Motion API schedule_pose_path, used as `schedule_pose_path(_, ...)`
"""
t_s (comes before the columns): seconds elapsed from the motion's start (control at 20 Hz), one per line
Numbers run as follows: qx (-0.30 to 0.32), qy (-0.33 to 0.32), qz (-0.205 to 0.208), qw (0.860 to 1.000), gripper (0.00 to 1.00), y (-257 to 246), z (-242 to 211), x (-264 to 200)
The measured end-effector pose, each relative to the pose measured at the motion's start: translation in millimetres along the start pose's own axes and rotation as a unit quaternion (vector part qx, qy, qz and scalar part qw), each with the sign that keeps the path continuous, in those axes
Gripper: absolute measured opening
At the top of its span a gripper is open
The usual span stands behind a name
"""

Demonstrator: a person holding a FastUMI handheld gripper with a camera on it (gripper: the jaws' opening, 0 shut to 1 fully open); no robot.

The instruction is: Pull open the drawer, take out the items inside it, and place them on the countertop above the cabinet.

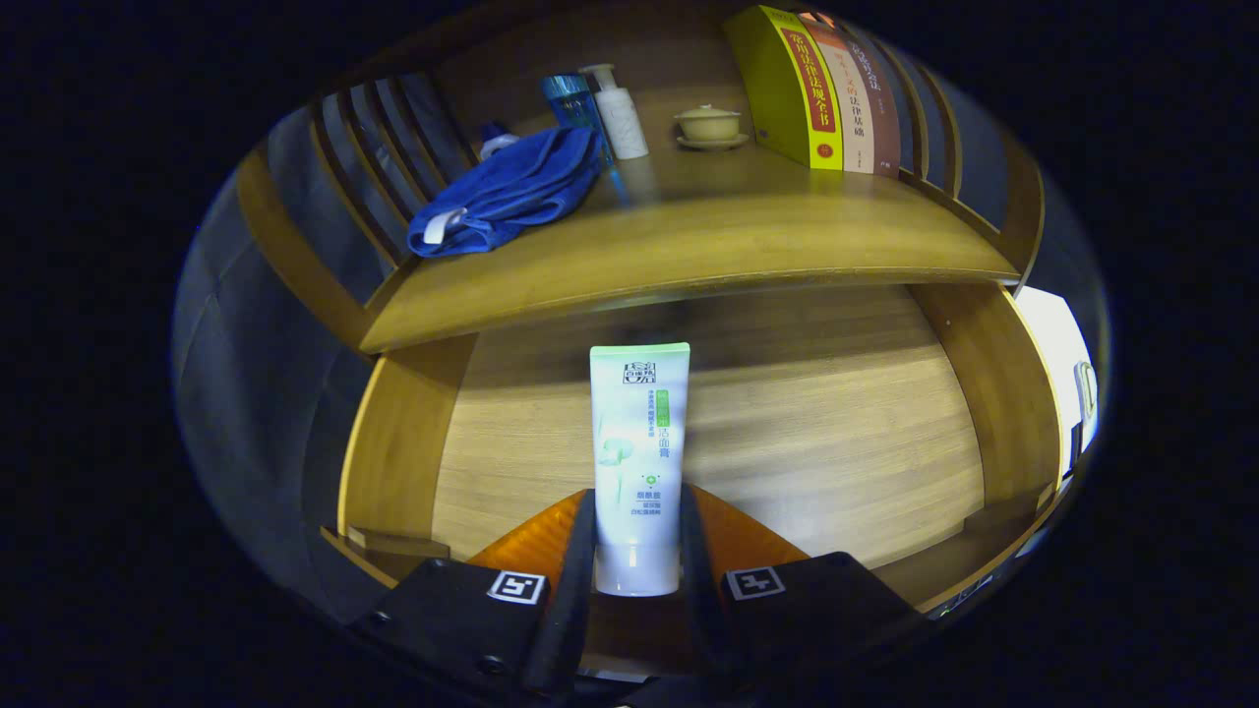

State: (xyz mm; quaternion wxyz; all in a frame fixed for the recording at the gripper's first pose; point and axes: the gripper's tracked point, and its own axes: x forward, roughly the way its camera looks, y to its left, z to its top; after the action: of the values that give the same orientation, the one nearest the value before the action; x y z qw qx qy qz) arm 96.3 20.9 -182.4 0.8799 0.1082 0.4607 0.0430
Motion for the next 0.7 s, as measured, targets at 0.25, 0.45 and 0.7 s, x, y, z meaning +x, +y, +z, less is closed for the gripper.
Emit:
schedule_pose_path(0.25, 0.003, -0.034, 0.024, 0.999, 0.53, 11, 9, -32)
schedule_pose_path(0.45, -0.001, -0.072, 0.037, 0.997, 0.53, 20, 28, -53)
schedule_pose_path(0.7, -0.018, -0.12, 0.032, 0.992, 0.53, 28, 67, -61)
